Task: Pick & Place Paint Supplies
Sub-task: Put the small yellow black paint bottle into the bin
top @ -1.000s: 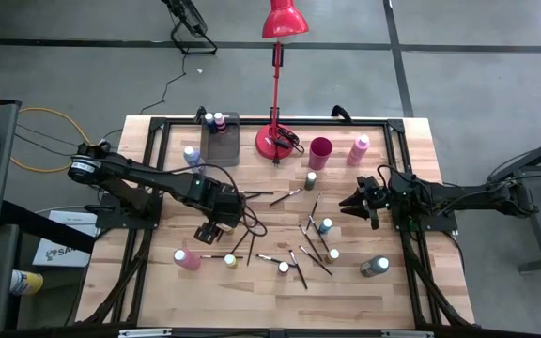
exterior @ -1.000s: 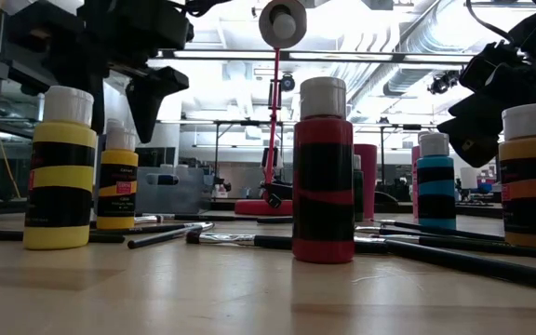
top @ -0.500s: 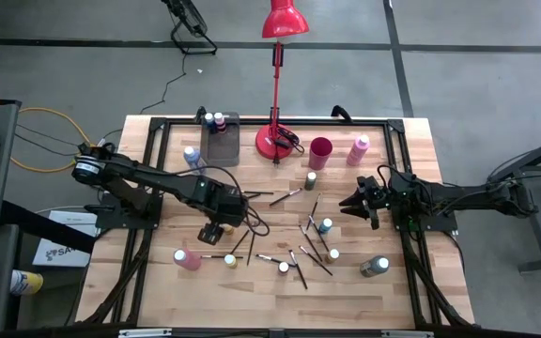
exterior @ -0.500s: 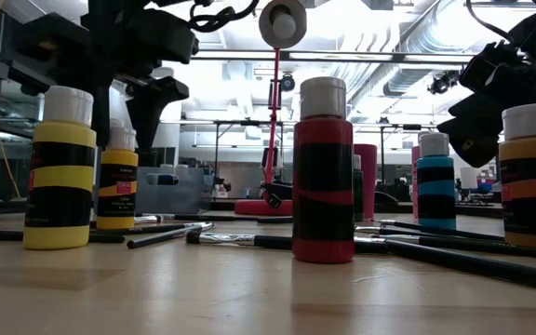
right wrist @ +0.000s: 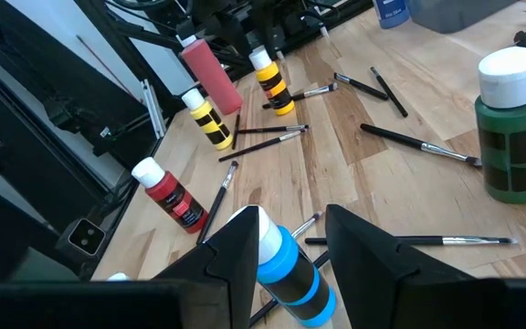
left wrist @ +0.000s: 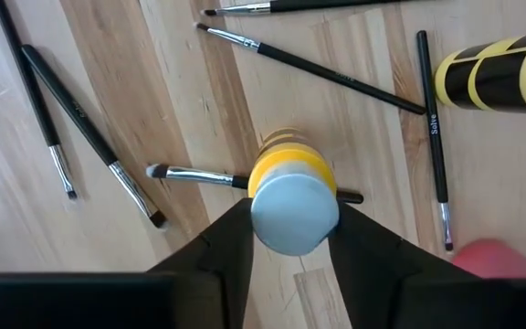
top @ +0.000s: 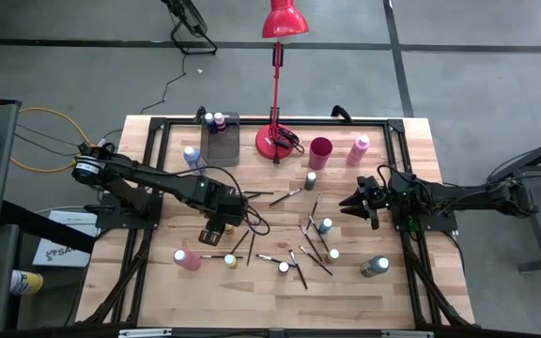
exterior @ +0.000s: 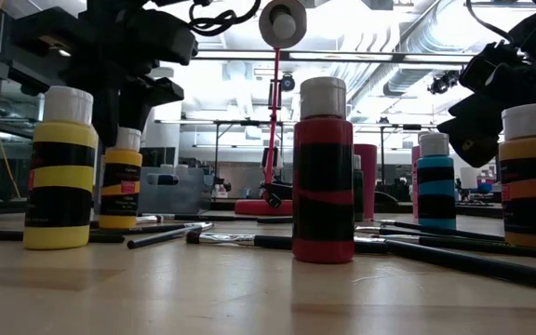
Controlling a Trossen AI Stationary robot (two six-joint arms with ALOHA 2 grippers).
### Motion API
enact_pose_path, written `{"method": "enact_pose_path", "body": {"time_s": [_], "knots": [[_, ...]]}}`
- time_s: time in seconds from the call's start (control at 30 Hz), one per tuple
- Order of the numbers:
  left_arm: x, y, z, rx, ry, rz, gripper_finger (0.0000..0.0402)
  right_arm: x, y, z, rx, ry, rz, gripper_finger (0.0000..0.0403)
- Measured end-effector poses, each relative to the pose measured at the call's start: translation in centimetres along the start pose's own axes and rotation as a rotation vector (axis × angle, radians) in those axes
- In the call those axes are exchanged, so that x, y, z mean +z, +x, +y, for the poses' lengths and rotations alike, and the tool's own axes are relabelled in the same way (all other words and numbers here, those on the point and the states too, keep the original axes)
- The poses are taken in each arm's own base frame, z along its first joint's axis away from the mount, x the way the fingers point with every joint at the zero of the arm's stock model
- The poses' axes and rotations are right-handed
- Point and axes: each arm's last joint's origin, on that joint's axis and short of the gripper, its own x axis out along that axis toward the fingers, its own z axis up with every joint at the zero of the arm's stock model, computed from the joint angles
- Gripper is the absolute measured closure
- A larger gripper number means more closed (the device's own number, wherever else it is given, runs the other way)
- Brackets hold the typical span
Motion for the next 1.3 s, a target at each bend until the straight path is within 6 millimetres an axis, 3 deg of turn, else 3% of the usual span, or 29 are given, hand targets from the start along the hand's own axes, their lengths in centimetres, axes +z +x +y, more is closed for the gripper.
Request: {"method": "enact_pose_path", "body": {"time_s": [0.17, 0.53, 1.03, 1.3], "knots": [[0.0, 0.0, 0.0, 0.003, 0.001, 0.0, 0.0268, 0.0, 0.0, 0.0, 0.0, 0.0, 0.0, 0.028], [0.2, 0.0, 0.0, 0.007, -0.009, -0.017, 0.0193, 0.0, 0.0, 0.0, 0.0, 0.0, 0.0, 0.028], [0.4, 0.3, -0.1, 0.016, -0.048, -0.049, 0.019, 0.0, 0.0, 0.0, 0.0, 0.0, 0.0, 0.028], [-0.8, 1.1, -0.9, 0.009, -0.074, -0.083, 0.019, 0.0, 0.0, 0.0, 0.0, 0.0, 0.001, 0.028]]}}
